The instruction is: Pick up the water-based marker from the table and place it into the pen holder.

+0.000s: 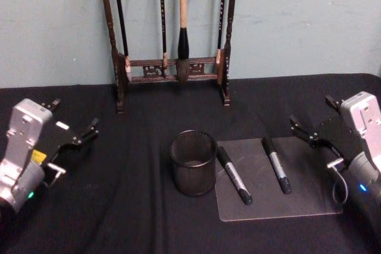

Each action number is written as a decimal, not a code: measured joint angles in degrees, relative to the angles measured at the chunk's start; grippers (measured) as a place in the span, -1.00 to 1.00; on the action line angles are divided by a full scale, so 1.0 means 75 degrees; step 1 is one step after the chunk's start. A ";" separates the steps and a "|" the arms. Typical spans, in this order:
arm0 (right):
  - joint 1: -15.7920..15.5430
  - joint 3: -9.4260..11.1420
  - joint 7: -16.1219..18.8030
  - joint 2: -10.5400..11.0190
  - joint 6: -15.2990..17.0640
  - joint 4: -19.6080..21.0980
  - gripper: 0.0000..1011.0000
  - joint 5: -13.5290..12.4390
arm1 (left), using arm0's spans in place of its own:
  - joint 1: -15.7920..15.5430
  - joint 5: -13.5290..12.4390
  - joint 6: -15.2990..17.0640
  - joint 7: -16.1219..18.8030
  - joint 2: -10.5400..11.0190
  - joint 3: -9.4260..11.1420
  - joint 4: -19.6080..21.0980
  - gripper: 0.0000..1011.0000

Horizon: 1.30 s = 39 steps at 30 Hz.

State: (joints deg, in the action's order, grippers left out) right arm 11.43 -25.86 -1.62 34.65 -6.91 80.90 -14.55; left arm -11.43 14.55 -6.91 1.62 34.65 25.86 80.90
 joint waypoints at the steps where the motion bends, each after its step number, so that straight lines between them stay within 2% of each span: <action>1: -0.0001 0.0000 0.0000 0.0000 0.0000 0.0000 0.98 0.0000 | 0.0000 0.0000 0.0000 0.0000 0.0000 0.0000 0.0000 0.98; 25: -0.0011 0.0046 0.0065 -0.0019 0.0012 0.0015 0.98 0.0011 | -0.0001 0.0000 0.0000 0.0000 0.0000 0.0000 0.0000 0.98; 31: -0.0048 0.0218 0.0357 -0.0116 0.0365 0.0169 0.98 -0.0160 | 0.0000 0.0000 0.0000 0.0000 0.0000 0.0000 0.0000 0.98; 34: -0.0059 0.0349 0.0662 -0.0177 0.0812 0.0333 0.98 -0.0463 | 0.0000 0.0000 0.0000 0.0000 0.0000 0.0000 0.0000 0.98; 35: -0.0059 0.0349 0.0662 -0.0177 0.0812 0.0333 0.98 -0.0463 | 0.0000 0.0000 0.0000 0.0000 0.0000 0.0000 0.0000 0.98; 36: -0.0048 0.0405 0.0836 -0.0199 0.1087 0.0414 0.98 -0.0622 | 0.0000 0.0000 0.0000 0.0000 0.0000 0.0000 0.0000 0.98; 39: -0.0019 0.0439 0.0964 -0.0215 0.1295 0.0462 0.98 -0.0726 | 0.0000 0.0000 0.0000 0.0000 0.0000 0.0000 0.0001 0.98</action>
State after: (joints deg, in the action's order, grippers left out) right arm 11.29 -22.57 5.61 33.03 2.81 84.36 -19.99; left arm -11.43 14.55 -6.91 1.62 34.65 25.86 80.90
